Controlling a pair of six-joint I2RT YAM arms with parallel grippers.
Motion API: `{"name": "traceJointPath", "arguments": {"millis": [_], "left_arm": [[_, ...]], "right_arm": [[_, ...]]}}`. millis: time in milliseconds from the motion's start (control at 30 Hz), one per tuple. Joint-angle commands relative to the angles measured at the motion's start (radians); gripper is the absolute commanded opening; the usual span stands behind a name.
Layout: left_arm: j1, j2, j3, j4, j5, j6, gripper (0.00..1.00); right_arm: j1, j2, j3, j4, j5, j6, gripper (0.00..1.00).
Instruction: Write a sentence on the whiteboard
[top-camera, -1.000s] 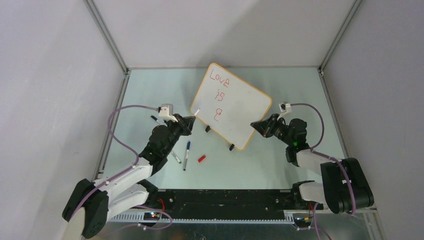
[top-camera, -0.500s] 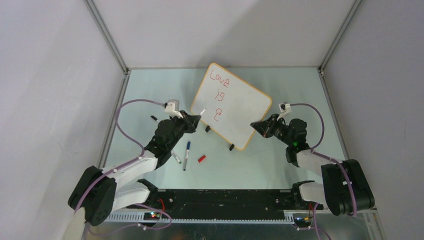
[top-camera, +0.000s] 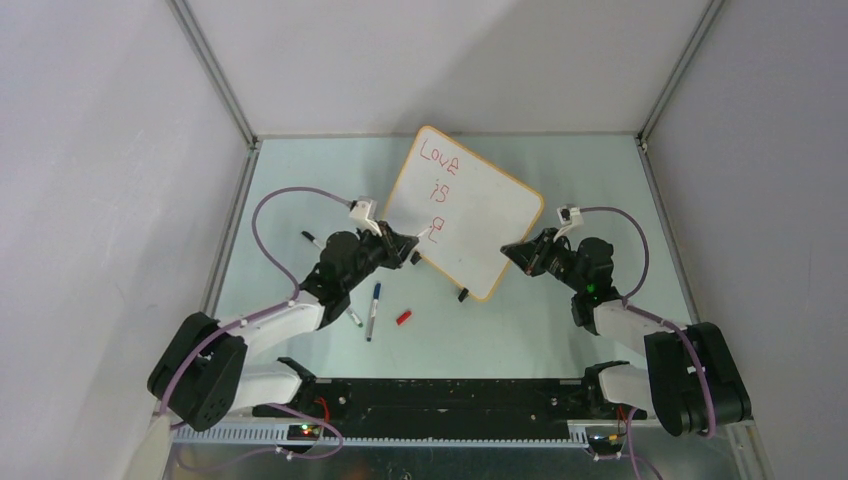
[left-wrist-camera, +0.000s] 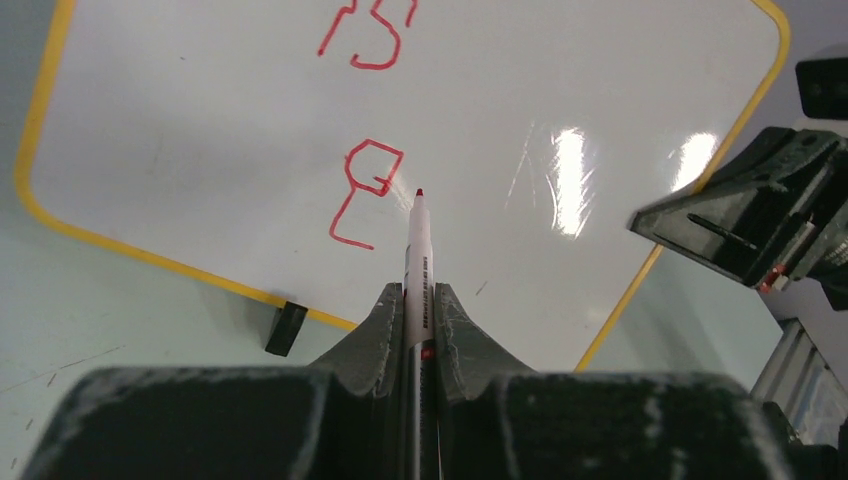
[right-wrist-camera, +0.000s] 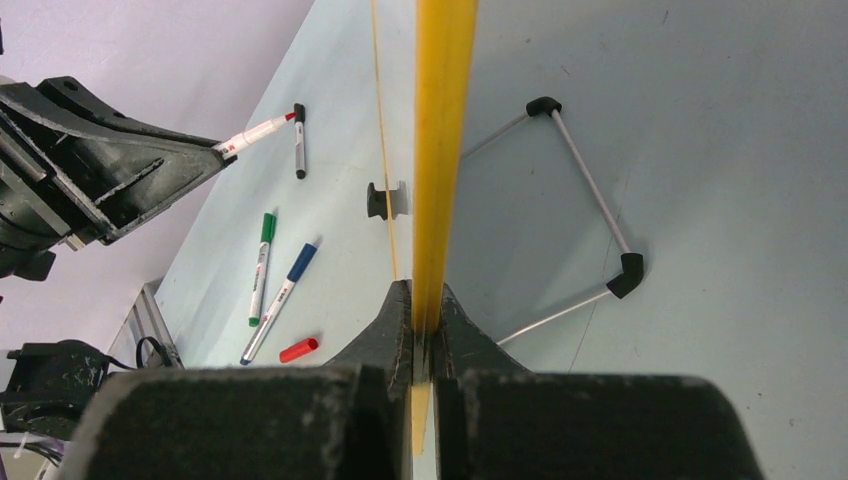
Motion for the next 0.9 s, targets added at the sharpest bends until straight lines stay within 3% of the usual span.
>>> {"name": "traceJointPath", "arguments": {"millis": [0, 867], "left_arm": [[-0.015, 0.01, 0.031, 0.043, 0.052, 0.057, 0.0], [-0.024, 0.177, 0.216, -0.169, 0.081, 0.085, 0.0]], "right_arm": [[0.001, 0.009, 0.016, -0.033, 0.049, -0.063, 0.0], [0.003, 0.008, 0.016, -0.028, 0.037, -0.059, 0.0]]}}
